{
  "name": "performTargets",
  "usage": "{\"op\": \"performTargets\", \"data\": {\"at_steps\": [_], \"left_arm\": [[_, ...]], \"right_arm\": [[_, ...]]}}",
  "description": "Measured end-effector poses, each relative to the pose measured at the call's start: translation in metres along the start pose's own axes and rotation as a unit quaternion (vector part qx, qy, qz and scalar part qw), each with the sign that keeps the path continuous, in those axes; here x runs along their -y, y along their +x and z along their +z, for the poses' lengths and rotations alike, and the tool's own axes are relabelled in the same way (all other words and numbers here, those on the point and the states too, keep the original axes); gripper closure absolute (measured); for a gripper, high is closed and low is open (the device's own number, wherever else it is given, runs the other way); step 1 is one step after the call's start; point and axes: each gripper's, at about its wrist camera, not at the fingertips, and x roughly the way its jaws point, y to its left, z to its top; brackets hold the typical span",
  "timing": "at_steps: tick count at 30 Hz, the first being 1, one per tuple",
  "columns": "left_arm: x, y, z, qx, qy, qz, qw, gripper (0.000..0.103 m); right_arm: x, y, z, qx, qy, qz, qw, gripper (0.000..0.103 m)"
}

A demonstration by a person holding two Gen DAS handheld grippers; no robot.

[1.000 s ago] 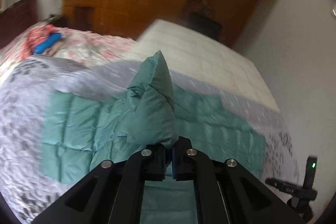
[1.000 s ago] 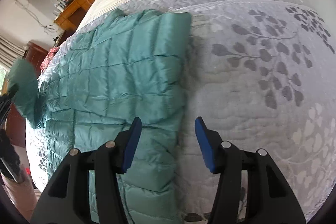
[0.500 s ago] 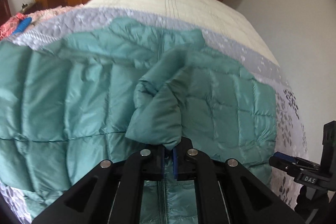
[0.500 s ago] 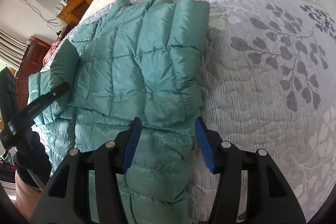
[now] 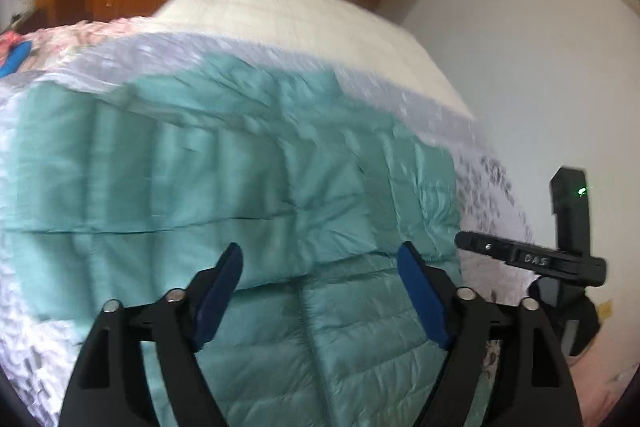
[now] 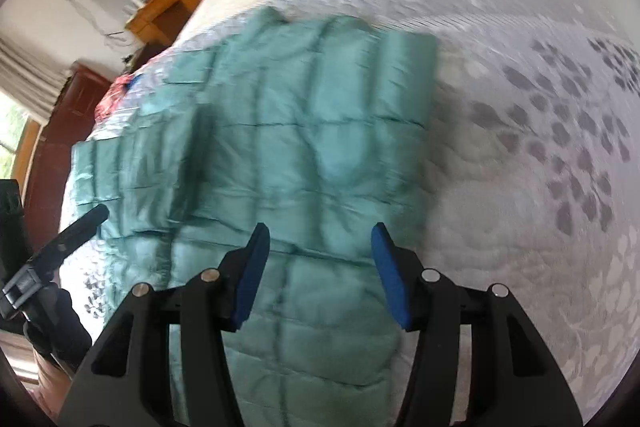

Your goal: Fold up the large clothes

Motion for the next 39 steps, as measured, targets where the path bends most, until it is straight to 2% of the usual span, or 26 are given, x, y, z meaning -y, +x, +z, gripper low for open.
{"op": "performTargets", "data": {"at_steps": [2, 4, 6, 10, 13, 15, 17, 18, 20, 25, 28, 32, 39], "left_arm": [[-0.022, -0.021, 0.003, 0.023, -0.017, 0.036, 0.9989, 0.02], [-0.043, -0.03, 0.007, 0.032, -0.029, 0.092, 0.9948, 0.019], [-0.069, -0.036, 0.01, 0.029, -0.049, 0.154, 0.9864, 0.019], [-0.098, -0.039, 0.011, 0.03, -0.076, 0.194, 0.9776, 0.019], [-0.112, -0.035, 0.011, 0.025, -0.089, 0.198, 0.9757, 0.019], [-0.118, -0.027, 0.009, 0.018, -0.088, 0.206, 0.9745, 0.02], [-0.12, -0.017, 0.009, 0.009, -0.086, 0.211, 0.9738, 0.021], [-0.121, -0.012, 0.008, 0.005, -0.085, 0.211, 0.9738, 0.021], [-0.122, -0.008, 0.007, -0.001, -0.085, 0.212, 0.9737, 0.021], [-0.115, -0.005, 0.011, -0.006, -0.084, 0.21, 0.9741, 0.021], [-0.101, -0.016, 0.017, 0.016, -0.072, 0.195, 0.9781, 0.021], [-0.083, -0.017, 0.028, 0.031, -0.051, 0.181, 0.9817, 0.021], [-0.065, 0.012, 0.036, 0.022, -0.03, 0.175, 0.9839, 0.021]], "right_arm": [[-0.014, 0.002, 0.005, -0.005, -0.012, 0.016, 1.0, 0.049], [-0.031, 0.008, 0.011, -0.013, -0.026, 0.033, 0.999, 0.048], [-0.048, 0.018, 0.018, -0.027, -0.035, 0.053, 0.998, 0.045], [-0.077, 0.04, 0.03, -0.057, -0.046, 0.085, 0.994, 0.045], [-0.092, 0.059, 0.035, -0.079, -0.049, 0.097, 0.991, 0.047], [-0.096, 0.072, 0.037, -0.091, -0.05, 0.094, 0.99, 0.057], [-0.097, 0.08, 0.039, -0.1, -0.047, 0.095, 0.989, 0.08], [-0.097, 0.085, 0.038, -0.105, -0.046, 0.097, 0.989, 0.087], [-0.094, 0.089, 0.036, -0.11, -0.047, 0.088, 0.989, 0.095], [-0.086, 0.074, 0.036, -0.095, -0.05, 0.088, 0.99, 0.099], [-0.079, 0.051, 0.039, -0.064, -0.058, 0.074, 0.993, 0.099], [-0.05, 0.017, 0.047, -0.026, -0.042, 0.051, 0.997, 0.1], [0.011, -0.02, 0.037, 0.014, 0.009, 0.013, 1.0, 0.099]]}}
